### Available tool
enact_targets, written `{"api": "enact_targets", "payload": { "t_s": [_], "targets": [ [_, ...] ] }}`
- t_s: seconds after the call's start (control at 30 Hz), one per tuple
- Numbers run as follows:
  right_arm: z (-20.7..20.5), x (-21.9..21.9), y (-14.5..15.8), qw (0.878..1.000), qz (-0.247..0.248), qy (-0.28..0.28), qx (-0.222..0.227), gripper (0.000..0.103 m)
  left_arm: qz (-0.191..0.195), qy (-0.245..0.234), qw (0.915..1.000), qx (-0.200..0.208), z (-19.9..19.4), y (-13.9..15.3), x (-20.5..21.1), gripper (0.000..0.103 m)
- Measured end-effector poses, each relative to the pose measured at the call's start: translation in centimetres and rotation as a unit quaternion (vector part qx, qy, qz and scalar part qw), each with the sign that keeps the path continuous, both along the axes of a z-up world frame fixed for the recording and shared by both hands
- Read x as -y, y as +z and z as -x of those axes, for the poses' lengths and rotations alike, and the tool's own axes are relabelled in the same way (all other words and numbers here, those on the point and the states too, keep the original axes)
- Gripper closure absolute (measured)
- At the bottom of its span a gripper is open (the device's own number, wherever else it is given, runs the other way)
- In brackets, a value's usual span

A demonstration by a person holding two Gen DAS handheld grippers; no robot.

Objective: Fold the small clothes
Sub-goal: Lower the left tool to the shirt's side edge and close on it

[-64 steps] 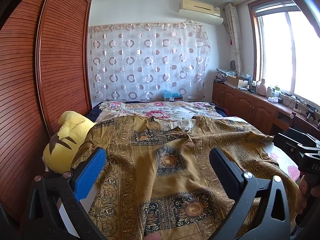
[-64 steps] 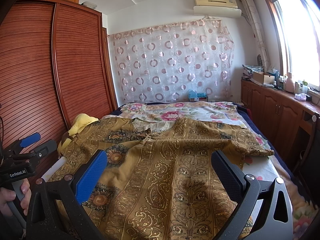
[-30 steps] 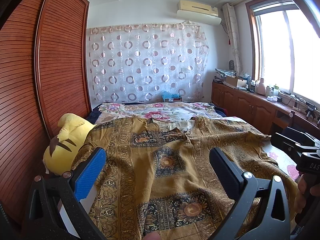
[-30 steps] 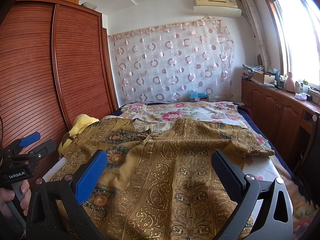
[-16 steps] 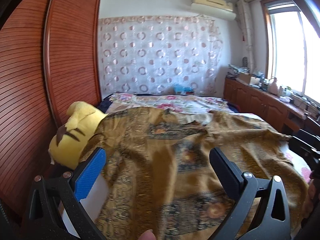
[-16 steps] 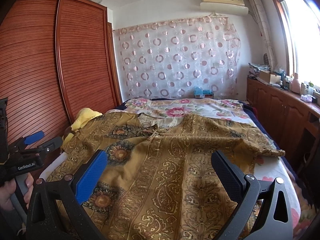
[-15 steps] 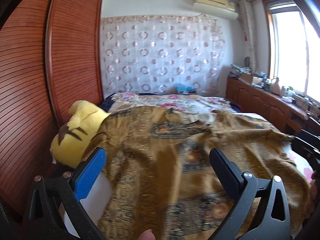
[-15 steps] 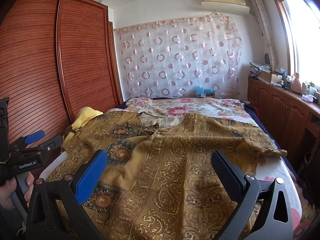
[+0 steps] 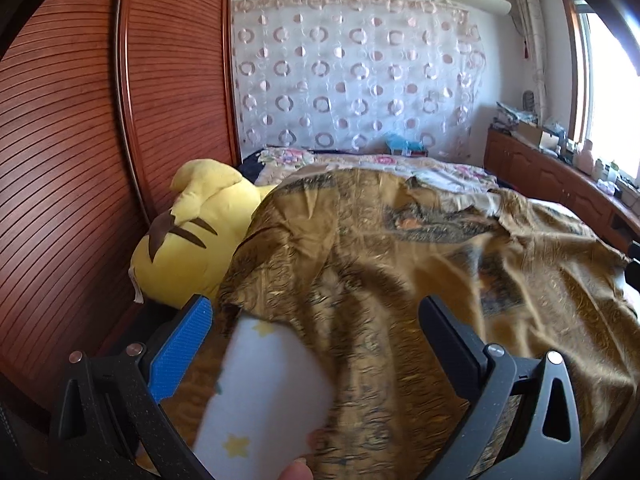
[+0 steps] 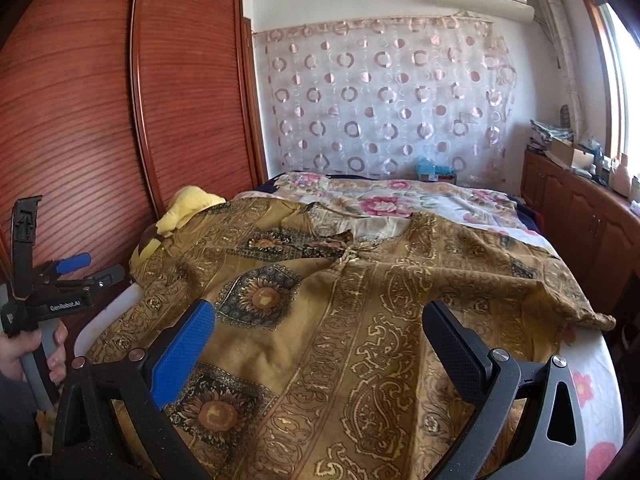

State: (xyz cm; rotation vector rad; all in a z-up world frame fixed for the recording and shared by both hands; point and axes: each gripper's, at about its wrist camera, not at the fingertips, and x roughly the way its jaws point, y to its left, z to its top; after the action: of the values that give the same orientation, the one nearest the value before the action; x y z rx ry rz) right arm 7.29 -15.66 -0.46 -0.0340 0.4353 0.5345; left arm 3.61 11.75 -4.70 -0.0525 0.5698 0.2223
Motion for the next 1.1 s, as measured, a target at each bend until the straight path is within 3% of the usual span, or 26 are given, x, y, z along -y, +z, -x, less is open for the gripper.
{"api": "enact_targets", "payload": {
  "t_s": [0.4,0.5,0.8,1.1],
  "targets": [
    [-2.6,-1.1,-2.1,0.996,0.045,0.038,-0.064,0.000,0.042,-0.053,0.9960,-0.058,-1.8,-1.8,-4.8,0.000],
    [-2.7,-1.1,-1.6,0.995,0.050,0.049,-0.068,0.000,0.068,-0.063,0.9933,-0.069,-2.5,-2.2,-6.5,0.004],
    [-3.1,-2.3,-1.1,0.992,0.040,0.083,-0.081,0.000,0.163,-0.069,0.9803,-0.087,-6.2,-3.7,-11.3,0.010],
    [-3.3,-2.5,-1.0,0.991,0.057,0.091,-0.076,0.000,0.240,-0.053,0.9581,-0.147,-9.0,-7.2,-14.8,0.019]
  ]
}}
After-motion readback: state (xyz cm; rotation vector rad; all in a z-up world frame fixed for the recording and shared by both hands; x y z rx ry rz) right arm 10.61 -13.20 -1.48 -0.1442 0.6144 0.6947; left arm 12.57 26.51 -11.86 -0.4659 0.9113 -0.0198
